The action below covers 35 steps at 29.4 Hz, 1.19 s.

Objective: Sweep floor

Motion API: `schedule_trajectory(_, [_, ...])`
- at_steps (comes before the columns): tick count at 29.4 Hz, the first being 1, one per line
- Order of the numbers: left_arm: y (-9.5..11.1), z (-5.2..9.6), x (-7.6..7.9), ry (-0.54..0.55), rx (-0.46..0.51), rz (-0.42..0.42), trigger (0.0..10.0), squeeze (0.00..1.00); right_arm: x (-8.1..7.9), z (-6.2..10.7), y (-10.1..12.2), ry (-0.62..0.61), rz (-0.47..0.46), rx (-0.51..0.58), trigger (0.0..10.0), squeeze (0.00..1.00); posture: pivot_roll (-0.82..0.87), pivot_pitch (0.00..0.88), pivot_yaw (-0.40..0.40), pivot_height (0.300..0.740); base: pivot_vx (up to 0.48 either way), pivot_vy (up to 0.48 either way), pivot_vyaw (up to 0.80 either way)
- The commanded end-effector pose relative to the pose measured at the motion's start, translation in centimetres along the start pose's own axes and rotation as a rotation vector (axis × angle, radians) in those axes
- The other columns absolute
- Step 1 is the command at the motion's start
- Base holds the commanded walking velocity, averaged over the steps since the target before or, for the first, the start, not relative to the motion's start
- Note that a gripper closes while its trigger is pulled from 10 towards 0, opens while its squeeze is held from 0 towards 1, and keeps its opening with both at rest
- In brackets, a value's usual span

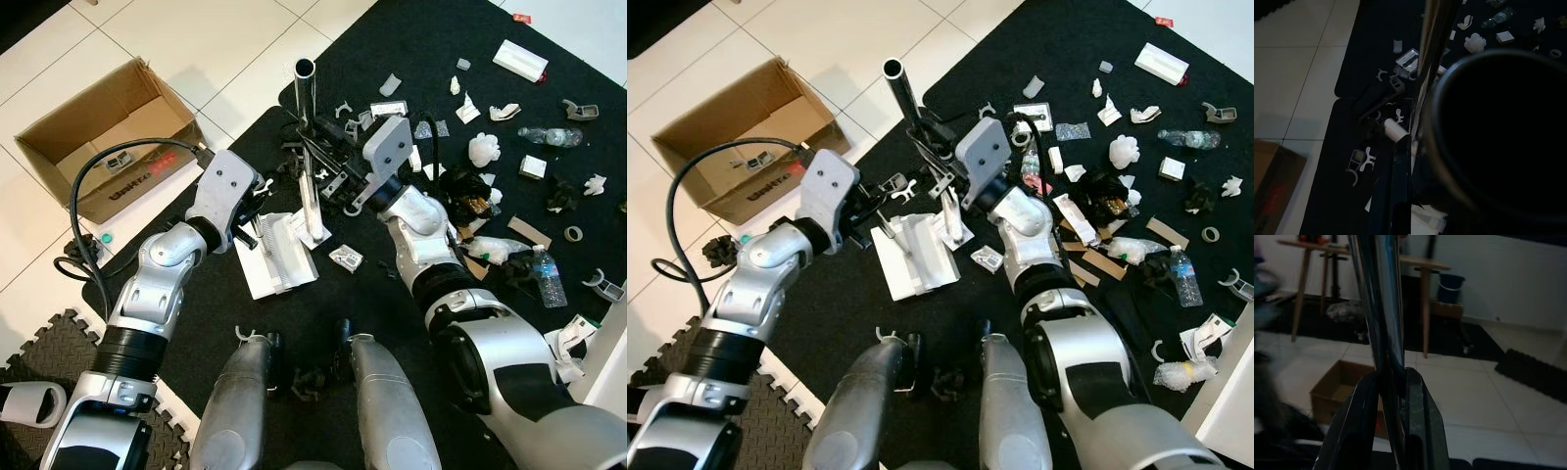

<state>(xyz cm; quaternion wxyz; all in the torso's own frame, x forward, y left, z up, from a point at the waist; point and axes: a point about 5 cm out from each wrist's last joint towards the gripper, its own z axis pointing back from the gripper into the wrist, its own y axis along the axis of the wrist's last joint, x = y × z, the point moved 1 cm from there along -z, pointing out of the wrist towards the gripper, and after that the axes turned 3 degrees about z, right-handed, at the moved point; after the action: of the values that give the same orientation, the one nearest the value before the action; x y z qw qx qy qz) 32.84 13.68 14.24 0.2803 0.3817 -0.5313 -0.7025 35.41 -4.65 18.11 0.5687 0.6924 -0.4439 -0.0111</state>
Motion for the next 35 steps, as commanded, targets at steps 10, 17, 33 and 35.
schedule_trajectory(10, [-3.7, 0.9, 1.7, -0.046, -0.138, 0.084, 10.0, 0.0, -1.0, 1.2, -2.1, -0.006, 0.123, -0.159, 10.0, 0.0, 0.15, 0.396, -0.034, 0.74, 0.0, 0.0, 0.0])
schedule_trajectory(17, [-3.6, 0.6, 1.9, -0.049, -0.134, 0.089, 10.0, 0.0, 0.0, 1.3, -2.2, -0.084, 0.199, -0.188, 10.0, 0.0, 0.14, 0.395, -0.038, 0.74, 0.0, 0.0, 0.0])
schedule_trajectory(33, [-3.7, 0.8, 1.9, -0.047, -0.137, 0.091, 10.0, 0.0, 0.0, 4.1, -5.6, -0.012, 0.431, -0.482, 10.0, 0.0, 0.14, 0.401, -0.035, 0.74, 0.0, 0.0, 0.0])
schedule_trajectory(35, [-3.6, 0.8, 1.9, -0.047, -0.137, 0.091, 10.0, 0.0, -0.2, 4.4, -6.0, 0.003, 0.434, -0.509, 10.0, 0.0, 0.14, 0.402, -0.034, 0.74, 0.0, 0.0, 0.0])
